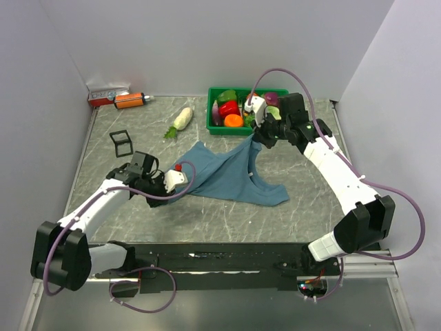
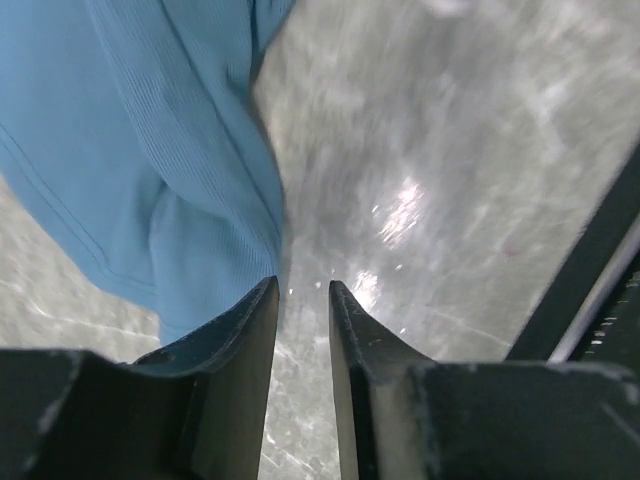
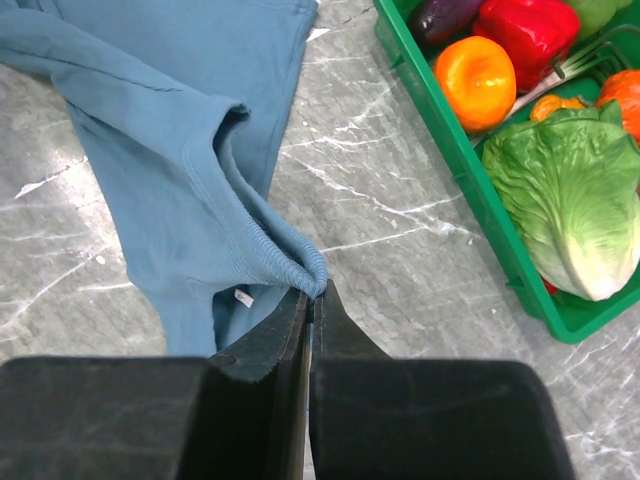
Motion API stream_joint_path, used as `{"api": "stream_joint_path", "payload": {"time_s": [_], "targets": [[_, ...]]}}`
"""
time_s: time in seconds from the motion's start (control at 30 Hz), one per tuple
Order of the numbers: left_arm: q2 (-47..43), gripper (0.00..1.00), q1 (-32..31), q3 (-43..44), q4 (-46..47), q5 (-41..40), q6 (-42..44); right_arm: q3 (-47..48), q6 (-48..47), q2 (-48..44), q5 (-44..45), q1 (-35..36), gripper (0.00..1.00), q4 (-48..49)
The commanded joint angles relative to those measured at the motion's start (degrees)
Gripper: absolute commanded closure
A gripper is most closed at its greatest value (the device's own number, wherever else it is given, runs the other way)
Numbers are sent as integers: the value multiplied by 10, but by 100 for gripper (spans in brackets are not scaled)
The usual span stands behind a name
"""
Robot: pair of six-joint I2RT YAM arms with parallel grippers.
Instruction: Remove the brooch from the garment
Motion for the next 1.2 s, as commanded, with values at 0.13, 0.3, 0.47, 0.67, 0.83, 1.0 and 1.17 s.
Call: {"api": "stream_joint_path", "payload": {"time_s": [0.13,0.3,0.47,0.67,0.83,1.0,1.17], "targets": [[26,66,-10,-30,77,-57,10,-8,16,-37,10,-2,100,16],[60,62,-12,-47,92,-71,14,-20,18,-41,14,-3,100,24],[70,61,-15,-61,110,-85,24,-23,19,-38,19,-3,100,32],[98,63,-17,-74,145,-122,30,-27,25,-35,17,-3,100,41],[112,93,-20,-75,160,-150,42,-30,27,-31,33,-4,100,55],[65,99,3,-11,144,-155,45,20,49,-5,71,-40,100,82],[86,99,114,256,115,-94,-37,129,35,35,99,-92,100,124]]}}
